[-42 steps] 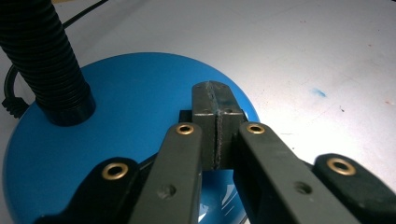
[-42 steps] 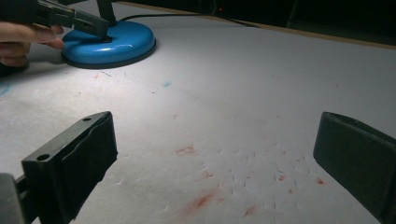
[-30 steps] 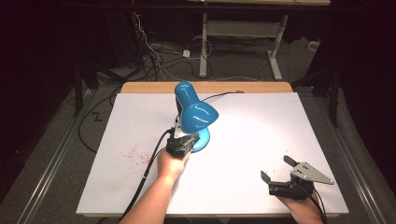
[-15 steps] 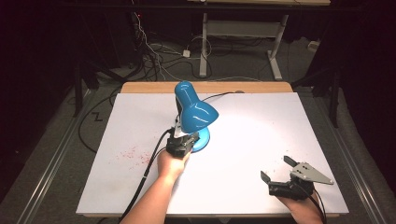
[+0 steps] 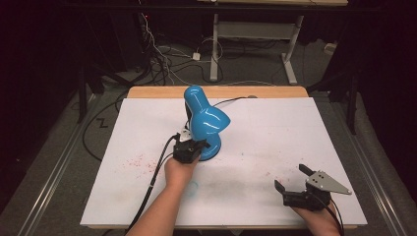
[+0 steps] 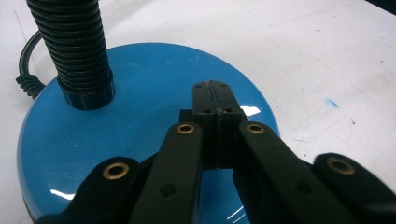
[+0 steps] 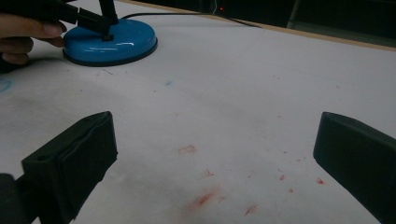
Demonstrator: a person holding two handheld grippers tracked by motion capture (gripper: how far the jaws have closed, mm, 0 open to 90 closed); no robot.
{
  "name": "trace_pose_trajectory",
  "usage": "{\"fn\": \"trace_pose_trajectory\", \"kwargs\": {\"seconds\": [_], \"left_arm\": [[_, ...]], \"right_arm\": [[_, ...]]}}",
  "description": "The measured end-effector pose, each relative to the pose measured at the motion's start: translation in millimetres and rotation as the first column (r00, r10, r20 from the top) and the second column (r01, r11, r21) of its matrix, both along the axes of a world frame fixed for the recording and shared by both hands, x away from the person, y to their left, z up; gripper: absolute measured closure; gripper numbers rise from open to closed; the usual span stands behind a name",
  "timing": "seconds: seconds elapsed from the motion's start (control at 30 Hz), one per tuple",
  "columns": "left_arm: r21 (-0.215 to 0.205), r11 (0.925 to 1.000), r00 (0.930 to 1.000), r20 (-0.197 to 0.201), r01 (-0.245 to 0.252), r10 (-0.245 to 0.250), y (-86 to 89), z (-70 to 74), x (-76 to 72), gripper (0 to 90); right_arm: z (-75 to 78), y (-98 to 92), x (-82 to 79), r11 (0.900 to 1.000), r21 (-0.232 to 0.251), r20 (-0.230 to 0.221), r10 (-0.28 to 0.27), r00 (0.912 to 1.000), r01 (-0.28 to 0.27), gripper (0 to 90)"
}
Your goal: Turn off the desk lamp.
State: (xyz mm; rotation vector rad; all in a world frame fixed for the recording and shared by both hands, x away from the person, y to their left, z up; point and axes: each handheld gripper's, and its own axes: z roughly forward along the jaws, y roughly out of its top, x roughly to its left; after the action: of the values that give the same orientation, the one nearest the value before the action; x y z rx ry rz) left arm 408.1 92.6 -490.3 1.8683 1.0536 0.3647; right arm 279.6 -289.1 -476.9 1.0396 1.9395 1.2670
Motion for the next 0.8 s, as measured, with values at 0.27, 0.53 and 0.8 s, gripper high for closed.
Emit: {"fn": "trace_pose_trajectory", "kwargs": {"seconds": [0.27,0.53,0.8], "left_arm": [[0.038,0.9985,0.9992,0.003,0.04,-0.04,6.4,6.5,-7.0,88.3],[0.042,0.9971,0.998,-0.006,0.064,-0.063,11.9,9.1,-17.7,88.3],[-0.013,0.9981,0.9982,0.001,0.061,-0.061,32.9,9.0,-36.5,88.2]], "right_arm": [[0.0,-1.7,1.0,1.0,0.006,-0.001,-0.005,1.0,0.005,0.3],[0.5,0.3,0.2,1.0,0.008,0.0,-0.004,1.0,0.004,0.4],[0.0,-0.2,0.6,1.0,0.008,-0.002,-0.007,1.0,0.007,0.3]]}}
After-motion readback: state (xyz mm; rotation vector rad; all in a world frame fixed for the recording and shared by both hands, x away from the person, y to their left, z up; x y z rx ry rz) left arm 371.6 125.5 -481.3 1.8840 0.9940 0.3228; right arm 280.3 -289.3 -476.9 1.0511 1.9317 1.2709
